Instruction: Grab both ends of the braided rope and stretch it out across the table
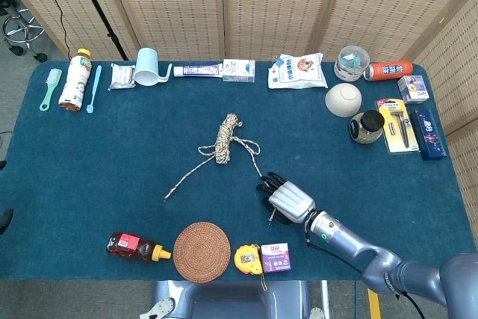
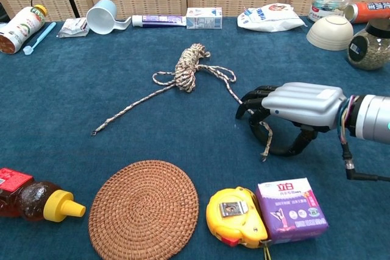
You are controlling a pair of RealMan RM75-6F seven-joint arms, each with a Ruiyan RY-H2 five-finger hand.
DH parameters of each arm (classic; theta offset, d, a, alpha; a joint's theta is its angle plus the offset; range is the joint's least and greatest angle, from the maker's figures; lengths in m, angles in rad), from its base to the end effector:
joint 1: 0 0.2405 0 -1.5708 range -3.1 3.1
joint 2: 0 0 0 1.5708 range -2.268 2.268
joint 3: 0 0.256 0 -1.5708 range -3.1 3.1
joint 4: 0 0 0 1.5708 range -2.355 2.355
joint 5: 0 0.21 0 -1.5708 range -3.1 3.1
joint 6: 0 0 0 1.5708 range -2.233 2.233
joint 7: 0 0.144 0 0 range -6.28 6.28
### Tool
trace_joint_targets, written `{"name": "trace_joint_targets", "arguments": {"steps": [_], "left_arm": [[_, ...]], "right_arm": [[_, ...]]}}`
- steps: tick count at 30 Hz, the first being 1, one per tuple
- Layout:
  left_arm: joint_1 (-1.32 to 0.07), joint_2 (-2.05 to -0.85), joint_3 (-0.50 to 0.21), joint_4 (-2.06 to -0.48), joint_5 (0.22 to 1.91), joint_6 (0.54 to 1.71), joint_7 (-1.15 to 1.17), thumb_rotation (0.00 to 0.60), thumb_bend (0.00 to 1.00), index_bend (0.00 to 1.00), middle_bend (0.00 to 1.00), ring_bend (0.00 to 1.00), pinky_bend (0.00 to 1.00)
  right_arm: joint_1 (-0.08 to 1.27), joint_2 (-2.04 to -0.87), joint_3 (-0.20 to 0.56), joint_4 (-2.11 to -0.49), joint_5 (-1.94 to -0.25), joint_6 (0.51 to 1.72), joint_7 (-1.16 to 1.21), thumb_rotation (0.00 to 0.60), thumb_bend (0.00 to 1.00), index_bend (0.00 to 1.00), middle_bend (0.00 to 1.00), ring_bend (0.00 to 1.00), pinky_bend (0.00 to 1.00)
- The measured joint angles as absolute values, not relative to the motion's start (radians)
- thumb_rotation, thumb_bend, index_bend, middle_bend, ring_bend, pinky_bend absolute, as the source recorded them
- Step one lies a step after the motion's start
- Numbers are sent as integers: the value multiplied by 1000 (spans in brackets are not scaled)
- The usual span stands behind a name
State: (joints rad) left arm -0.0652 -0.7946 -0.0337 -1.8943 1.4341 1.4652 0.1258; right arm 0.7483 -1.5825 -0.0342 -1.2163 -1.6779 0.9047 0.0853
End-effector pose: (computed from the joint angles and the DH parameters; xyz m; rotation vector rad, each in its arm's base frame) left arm -0.2849 0.1681 0.2294 -1.3971 -0.8377 -0.7149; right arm -0.1829 -0.3101 -0.0518 2.3219 -0.7594 0.8999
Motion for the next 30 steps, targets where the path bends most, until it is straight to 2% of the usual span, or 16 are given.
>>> {"name": "trace_joint_targets", "arguments": {"steps": [14, 30], "left_arm": [[-66, -791, -36, -1896, 1439, 1469, 127, 600, 353, 0, 0, 0, 0], [-63, -789, -35, -1890, 1443, 1475, 117, 600, 353, 0, 0, 0, 0]], "right_arm": [[746, -1589, -42, -1218, -1667, 914, 65, 600, 387, 535, 193, 47, 0], [740, -1591, -45, -1237, -1649, 921, 29, 600, 398, 581, 199, 50, 0]]}}
